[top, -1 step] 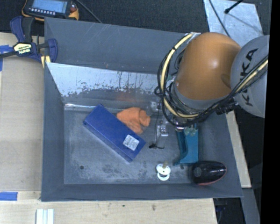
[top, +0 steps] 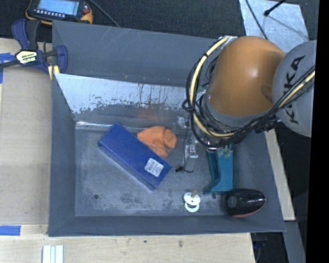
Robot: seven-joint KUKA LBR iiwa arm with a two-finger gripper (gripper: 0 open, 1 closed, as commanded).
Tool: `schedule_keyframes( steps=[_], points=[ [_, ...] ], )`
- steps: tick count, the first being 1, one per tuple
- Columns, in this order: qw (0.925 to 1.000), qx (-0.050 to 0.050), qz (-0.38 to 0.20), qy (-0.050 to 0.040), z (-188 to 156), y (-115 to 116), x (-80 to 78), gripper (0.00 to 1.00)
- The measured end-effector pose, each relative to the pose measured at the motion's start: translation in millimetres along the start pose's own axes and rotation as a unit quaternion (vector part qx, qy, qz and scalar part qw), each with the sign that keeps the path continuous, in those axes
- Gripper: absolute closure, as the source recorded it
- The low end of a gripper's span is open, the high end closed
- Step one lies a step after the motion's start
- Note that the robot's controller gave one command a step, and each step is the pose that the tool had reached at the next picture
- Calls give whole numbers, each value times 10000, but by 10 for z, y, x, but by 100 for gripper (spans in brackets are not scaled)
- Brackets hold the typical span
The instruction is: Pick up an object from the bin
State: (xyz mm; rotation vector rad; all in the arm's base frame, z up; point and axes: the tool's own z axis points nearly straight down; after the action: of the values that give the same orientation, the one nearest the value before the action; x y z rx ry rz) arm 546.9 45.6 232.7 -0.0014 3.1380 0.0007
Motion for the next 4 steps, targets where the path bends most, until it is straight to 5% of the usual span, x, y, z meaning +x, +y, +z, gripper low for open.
schedule_keyframes(
  steps=[1, 2, 3, 4],
  points=[
    [10000, -1, 77, -14, 118, 351, -386, 0],
    [9989, -20, -474, -2, 390, 411, -618, 0],
    [9994, 11, -332, 4, 578, 295, -595, 0],
    [9947, 0, 1031, 5, 832, 291, -634, 0]
  ],
)
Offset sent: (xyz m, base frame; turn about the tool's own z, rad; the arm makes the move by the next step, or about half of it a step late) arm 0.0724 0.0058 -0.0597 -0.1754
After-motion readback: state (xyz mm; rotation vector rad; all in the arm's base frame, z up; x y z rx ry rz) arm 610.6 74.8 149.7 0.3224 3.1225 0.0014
